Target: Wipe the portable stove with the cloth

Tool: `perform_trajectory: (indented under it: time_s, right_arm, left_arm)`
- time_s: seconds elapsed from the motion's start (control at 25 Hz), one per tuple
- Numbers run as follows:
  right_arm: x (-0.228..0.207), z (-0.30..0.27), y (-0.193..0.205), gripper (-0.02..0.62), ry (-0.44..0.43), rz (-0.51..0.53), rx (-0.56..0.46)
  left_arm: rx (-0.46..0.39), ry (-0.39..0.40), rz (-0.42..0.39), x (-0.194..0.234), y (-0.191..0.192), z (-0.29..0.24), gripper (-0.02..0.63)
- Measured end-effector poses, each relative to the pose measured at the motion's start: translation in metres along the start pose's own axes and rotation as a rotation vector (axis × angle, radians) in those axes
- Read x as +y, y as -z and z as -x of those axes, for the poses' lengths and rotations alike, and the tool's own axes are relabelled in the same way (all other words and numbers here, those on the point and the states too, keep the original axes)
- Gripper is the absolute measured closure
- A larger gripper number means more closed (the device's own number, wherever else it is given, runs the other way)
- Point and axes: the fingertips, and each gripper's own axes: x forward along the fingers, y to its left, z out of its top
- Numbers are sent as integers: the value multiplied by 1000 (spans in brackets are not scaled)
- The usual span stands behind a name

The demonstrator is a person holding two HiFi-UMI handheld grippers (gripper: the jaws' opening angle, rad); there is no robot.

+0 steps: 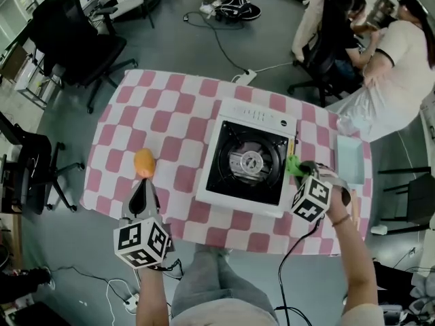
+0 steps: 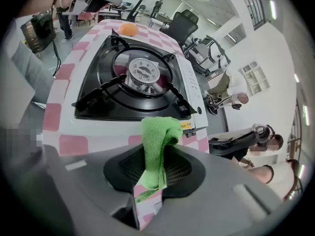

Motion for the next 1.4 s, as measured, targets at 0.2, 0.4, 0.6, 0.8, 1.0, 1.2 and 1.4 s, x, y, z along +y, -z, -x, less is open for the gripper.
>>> perform_trajectory:
  time_s: [0.2,0.4,0.6,0.8,1.0,1.2,1.4]
  right_arm:
    - [16,8,2,505,-12,12,-2]
    - [34,17,5,505,-19,20,-3]
    - [53,24,7,505,-32,21,-4]
    - [70,36,10,505,-40,20,-1]
    - [90,46,11,505,-51,28,2]
    - [106,54,12,505,-65,8,4]
    - [119,59,12,505,-78,-45,19]
  left_arm:
    - [-5,4,-5,-2,2,12,604]
    - [-9,4,-11,-4,5,23,604]
    - [-9,7,-23,-6,7,34,604]
    - [-19,14,-44,-8,1,48,605]
    - [-25,20,-65,-9,-4,60,605]
    - [-32,35,-86,-12,-14,66,604]
    - [-38,63,-91,-18,-24,58,604]
